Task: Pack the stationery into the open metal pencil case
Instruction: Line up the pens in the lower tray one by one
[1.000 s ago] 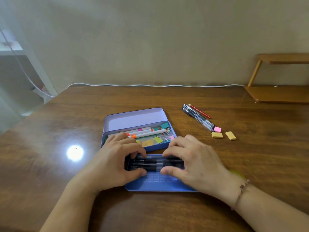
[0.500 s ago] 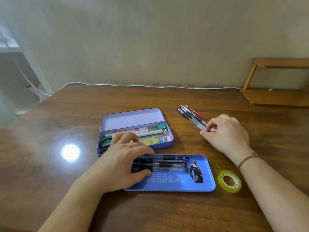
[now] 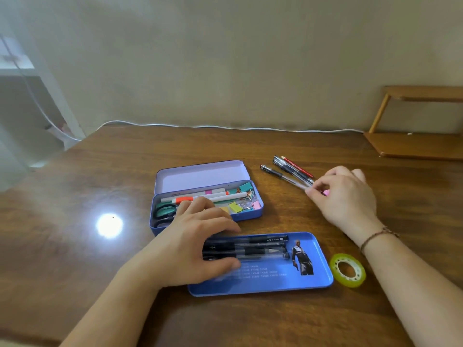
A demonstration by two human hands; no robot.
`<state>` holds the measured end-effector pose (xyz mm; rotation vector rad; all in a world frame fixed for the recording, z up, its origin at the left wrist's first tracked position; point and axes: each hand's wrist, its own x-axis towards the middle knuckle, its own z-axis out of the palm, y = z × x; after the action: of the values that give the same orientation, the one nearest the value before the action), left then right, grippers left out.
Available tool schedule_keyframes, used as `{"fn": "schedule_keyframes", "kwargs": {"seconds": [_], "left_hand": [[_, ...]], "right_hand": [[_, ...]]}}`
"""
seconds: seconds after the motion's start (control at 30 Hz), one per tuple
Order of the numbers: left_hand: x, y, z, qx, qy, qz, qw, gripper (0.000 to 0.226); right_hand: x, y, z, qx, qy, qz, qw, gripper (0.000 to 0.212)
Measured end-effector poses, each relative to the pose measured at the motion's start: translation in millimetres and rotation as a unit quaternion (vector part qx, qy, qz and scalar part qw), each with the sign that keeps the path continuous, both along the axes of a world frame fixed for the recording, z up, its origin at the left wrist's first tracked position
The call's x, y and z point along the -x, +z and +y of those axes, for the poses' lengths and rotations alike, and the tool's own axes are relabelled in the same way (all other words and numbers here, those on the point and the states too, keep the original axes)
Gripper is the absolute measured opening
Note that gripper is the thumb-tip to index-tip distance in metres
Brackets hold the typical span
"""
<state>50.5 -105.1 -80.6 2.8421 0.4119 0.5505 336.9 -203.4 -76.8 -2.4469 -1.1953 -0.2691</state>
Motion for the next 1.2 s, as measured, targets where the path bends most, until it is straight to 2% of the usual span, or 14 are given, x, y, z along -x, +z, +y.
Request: {"fn": "schedule_keyframes", "kwargs": {"seconds": [0.1, 0.2, 0.27, 0.37, 0.47, 0.57, 0.63, 0.73, 0.87, 0.93, 1.0, 1.1, 1.2], "left_hand": [[-3, 4, -4, 0.056, 0.036, -0.133, 0.989, 0.032], [-13, 9, -7, 0.186, 0.094, -0.268, 0.941, 0.030], [-21, 11, -10, 0.235, 0.101, -0.302, 0.918, 0.032], [-24, 15, -13, 0.270, 0.075, -0.353, 0.893, 0.025], [-20, 15, -17, 0.263, 0.037, -0.344, 0.900, 0.029], [-16, 15, -20, 0.250, 0.020, -0.272, 0.929, 0.024], [-13, 15, -22, 0.170, -0.016, -0.164, 0.971, 0.020], [-12, 18, -22, 0.099, -0.062, -0.061, 0.991, 0.025], [-10, 17, -20, 0.138, -0.069, -0.017, 0.988, 0.023], [-8, 15, -20, 0.139, -0.068, -0.011, 0.988, 0.018], [-6, 15, -18, 0.131, -0.054, -0.042, 0.989, 0.026], [-1, 13, -12, 0.134, -0.024, -0.101, 0.986, 0.026], [1, 8, -5, 0.083, 0.003, -0.083, 0.993, 0.022]], "right_hand": [[14, 14, -6, -0.118, 0.059, 0.083, 0.988, 0.020], [50, 29, -21, -0.203, 0.192, 0.162, 0.947, 0.013], [78, 31, -29, -0.204, 0.268, 0.185, 0.923, 0.010], [101, 23, -28, -0.145, 0.337, 0.153, 0.918, 0.019], [100, 20, -28, -0.117, 0.390, 0.125, 0.905, 0.037], [89, 28, -33, -0.248, 0.398, 0.206, 0.859, 0.054], [83, 34, -36, -0.296, 0.423, 0.201, 0.833, 0.057], [71, 35, -39, -0.225, 0.464, 0.082, 0.853, 0.024], [60, 34, -41, -0.102, 0.489, -0.025, 0.866, 0.025], [60, 35, -41, -0.069, 0.479, -0.082, 0.871, 0.016], [61, 38, -43, -0.042, 0.460, -0.080, 0.883, 0.012], [61, 41, -47, 0.047, 0.444, 0.013, 0.895, 0.014], [60, 41, -48, 0.168, 0.417, 0.029, 0.893, 0.020]]}}
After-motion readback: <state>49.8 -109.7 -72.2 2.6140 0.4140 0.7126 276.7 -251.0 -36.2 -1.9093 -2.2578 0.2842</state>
